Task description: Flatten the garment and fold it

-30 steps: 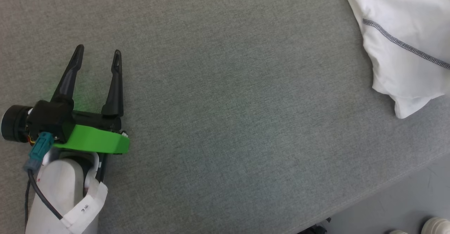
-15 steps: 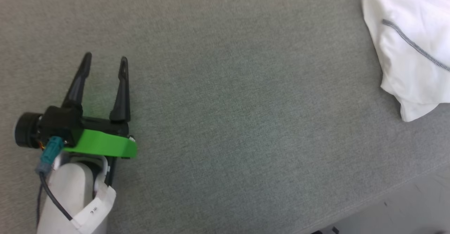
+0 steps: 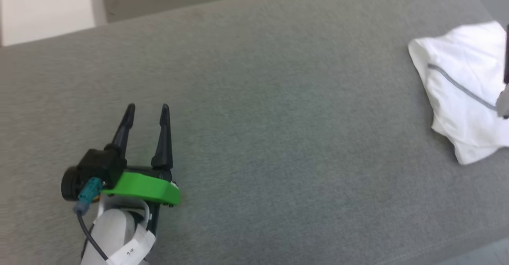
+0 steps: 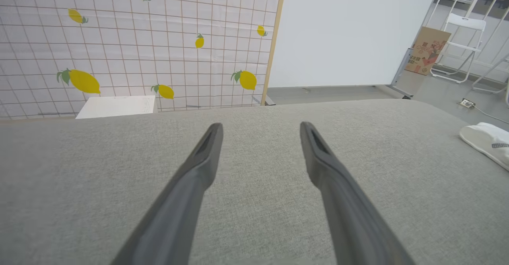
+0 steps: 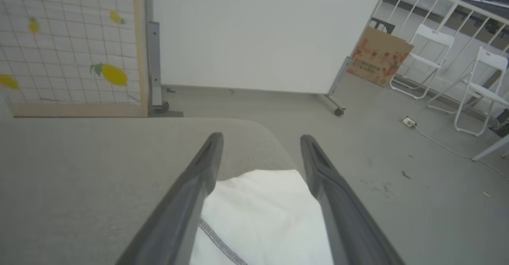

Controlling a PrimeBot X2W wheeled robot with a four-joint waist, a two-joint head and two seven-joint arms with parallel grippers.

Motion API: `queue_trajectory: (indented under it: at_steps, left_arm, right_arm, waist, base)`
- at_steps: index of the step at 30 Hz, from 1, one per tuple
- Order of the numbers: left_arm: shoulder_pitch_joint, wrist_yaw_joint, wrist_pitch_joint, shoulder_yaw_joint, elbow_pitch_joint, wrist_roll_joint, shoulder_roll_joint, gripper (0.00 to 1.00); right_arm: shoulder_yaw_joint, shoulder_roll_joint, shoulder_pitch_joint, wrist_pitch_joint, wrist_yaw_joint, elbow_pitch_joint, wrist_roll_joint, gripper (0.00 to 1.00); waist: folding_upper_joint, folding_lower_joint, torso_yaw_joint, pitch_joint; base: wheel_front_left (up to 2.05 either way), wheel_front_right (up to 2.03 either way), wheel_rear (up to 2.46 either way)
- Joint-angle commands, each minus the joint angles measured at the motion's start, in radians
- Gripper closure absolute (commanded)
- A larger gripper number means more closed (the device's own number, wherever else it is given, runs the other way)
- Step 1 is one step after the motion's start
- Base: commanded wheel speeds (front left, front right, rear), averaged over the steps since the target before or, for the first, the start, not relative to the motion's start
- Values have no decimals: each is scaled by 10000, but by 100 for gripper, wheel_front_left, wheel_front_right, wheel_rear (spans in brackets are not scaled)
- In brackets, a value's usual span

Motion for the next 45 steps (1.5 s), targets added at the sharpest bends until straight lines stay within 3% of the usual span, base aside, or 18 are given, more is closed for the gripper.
queue_trajectory:
  at_steps: [1,9,14,23,29,45]
  left_arm:
    - [138,74,-76,8,111,-26,-36,0]
    - [514,217,-108,34,476,-176,-321,0]
    - [717,205,-110,41,468,-208,-433,0]
    - [1089,171,-111,-27,608,-261,-550,0]
    - [1301,179,-112,-275,733,-273,-579,0]
    - [1615,543,-112,-561,742,-576,-585,0]
  right_arm:
    - [61,158,320,-256,-19,-348,256,0]
    - [760,910,2570,-1104,-19,-2640,1332,0]
    - [1125,1280,3735,-1262,-19,-3447,1559,0]
    - [1678,1975,5027,-1779,-19,-3518,1057,0]
    - [1416,2541,5807,-1922,-19,-3528,871,0]
    - [1219,2725,6589,-1910,-19,-3606,1116,0]
  waist:
    - [0,1,961,-1018]
    - [0,1,1773,-1871]
    - [0,1,2130,-2110]
    - [0,1,2657,-2444]
    - [0,1,3035,-2669]
    - [0,1,3095,-2846]
  base:
    - [0,0,0]
    - [0,0,0]
    - [0,0,0]
    - [0,0,0]
    - [0,0,0]
    - [0,0,0]
